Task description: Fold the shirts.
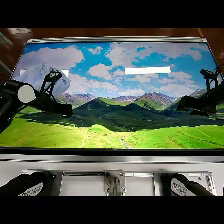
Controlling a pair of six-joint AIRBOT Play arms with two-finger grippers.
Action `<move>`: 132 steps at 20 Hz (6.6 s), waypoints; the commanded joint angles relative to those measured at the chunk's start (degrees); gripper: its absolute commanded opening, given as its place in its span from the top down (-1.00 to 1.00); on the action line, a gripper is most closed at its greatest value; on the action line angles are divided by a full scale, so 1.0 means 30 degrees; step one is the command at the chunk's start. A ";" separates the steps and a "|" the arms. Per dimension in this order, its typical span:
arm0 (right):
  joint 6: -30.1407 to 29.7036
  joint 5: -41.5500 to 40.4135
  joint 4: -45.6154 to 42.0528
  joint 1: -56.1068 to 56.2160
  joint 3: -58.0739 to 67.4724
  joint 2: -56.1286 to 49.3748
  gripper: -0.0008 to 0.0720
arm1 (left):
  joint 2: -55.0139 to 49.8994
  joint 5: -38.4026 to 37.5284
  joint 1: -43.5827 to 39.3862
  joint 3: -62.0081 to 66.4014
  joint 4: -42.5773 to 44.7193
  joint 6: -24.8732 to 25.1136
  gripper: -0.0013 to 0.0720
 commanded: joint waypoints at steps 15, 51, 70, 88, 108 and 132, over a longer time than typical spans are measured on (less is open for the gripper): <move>0.0007 0.0007 0.0007 -0.0007 0.0015 -0.0007 -0.92 | -0.0015 0.0000 0.0000 -0.0007 0.0007 0.0073 -0.87; 0.0532 -0.3402 0.5297 0.0015 0.0015 -0.0007 -0.92 | -1.5686 0.4932 1.1803 1.3835 0.2404 -0.2426 -0.87; 0.0211 -0.4386 0.5610 0.0015 0.0015 -0.0007 -0.92 | -1.7318 0.5887 1.1140 1.4477 0.3308 -0.3461 0.87; -0.1523 -0.8786 0.4983 0.0007 0.0036 1.0615 -0.92 | 0.3271 0.7716 -0.2900 1.4848 -0.3483 0.2244 0.87; -0.0087 -1.0936 0.8881 0.7861 -1.1038 0.0648 -0.92 | 0.0984 0.2492 -0.1537 -0.2506 -0.3322 -0.0721 0.87; -0.1705 -1.3172 1.5606 0.8429 -0.9449 -0.5005 -0.35 | 0.0998 0.3169 -0.1064 -0.2506 -0.2936 -0.0597 0.87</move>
